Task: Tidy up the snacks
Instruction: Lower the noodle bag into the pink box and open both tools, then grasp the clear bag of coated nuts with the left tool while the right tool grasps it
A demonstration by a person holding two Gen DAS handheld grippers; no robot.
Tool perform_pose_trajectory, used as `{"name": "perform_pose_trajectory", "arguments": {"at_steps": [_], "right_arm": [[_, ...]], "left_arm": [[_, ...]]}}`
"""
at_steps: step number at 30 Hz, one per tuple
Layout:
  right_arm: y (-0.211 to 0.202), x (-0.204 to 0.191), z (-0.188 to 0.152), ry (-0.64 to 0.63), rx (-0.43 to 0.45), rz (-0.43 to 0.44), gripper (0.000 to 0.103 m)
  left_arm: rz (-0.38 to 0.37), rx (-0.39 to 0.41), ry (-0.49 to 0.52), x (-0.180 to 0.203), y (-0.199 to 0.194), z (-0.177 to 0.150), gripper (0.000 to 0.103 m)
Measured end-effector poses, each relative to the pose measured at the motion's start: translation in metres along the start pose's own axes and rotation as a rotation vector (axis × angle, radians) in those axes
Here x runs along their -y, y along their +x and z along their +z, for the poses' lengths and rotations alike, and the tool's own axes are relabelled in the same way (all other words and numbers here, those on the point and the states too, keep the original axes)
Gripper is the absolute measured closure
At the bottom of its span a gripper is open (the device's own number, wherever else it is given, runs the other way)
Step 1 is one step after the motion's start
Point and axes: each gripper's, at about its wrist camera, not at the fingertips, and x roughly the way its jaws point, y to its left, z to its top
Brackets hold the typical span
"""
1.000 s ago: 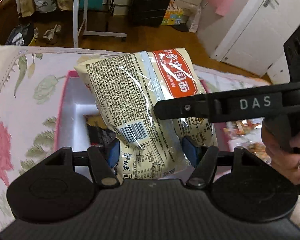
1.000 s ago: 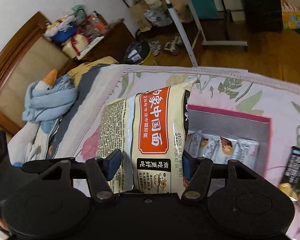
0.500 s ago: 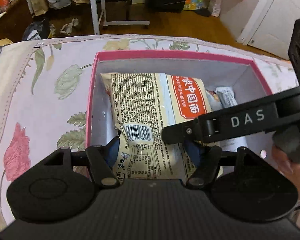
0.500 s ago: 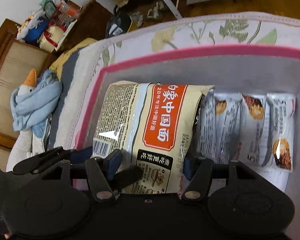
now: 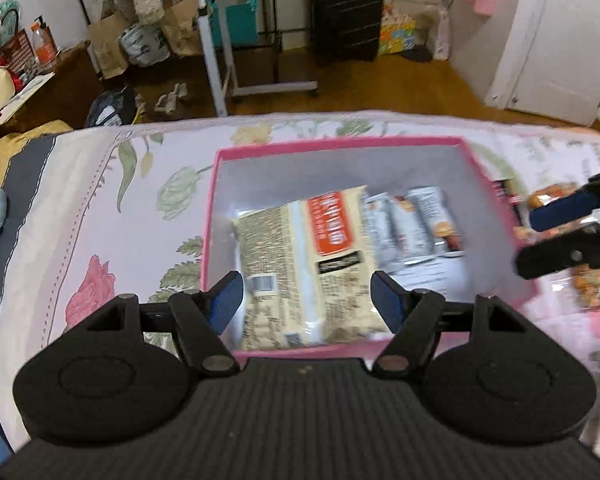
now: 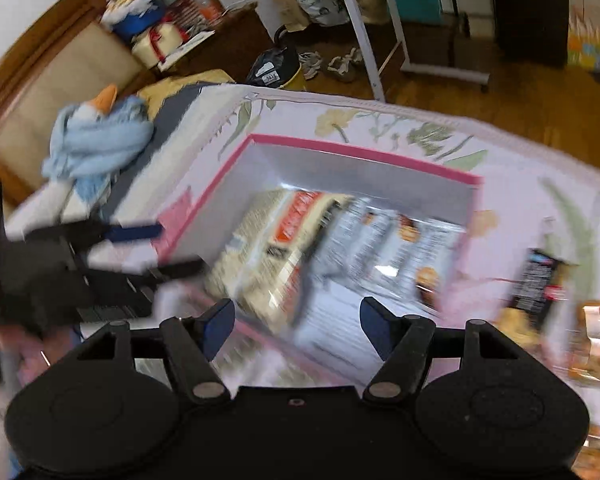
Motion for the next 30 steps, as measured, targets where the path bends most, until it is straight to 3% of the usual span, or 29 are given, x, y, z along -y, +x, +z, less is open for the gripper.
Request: {"name": "perform_pose_trajectory", "arguments": {"at_steps": [9, 16, 23, 30], "right_arm": [[-0.128, 0.026, -0.058, -0.089, 0.067, -0.086, 0.029], [-0.177, 0.043, -0.107, -0.096, 0.094, -0.144, 0.029], [-0.178, 0.069, -0.143, -0.139, 0.058, -0.148, 0.028], [-0.134, 0.115, -0.166, -0.177, 0.005, -0.119, 0.027]], "left_arm": [[-0.113, 0.067, 0.054, 0.050, -0.083, -0.002, 0.033], [-0.185, 0.090, 0.154, 0.113, -0.111, -0.009, 0.033], [-0.304, 0.035, 0.218, 0.177, -0.101, -0.016, 0.033], [-0.421, -0.091, 0.178, 0.240, -0.040, -0.031, 0.033]]}}
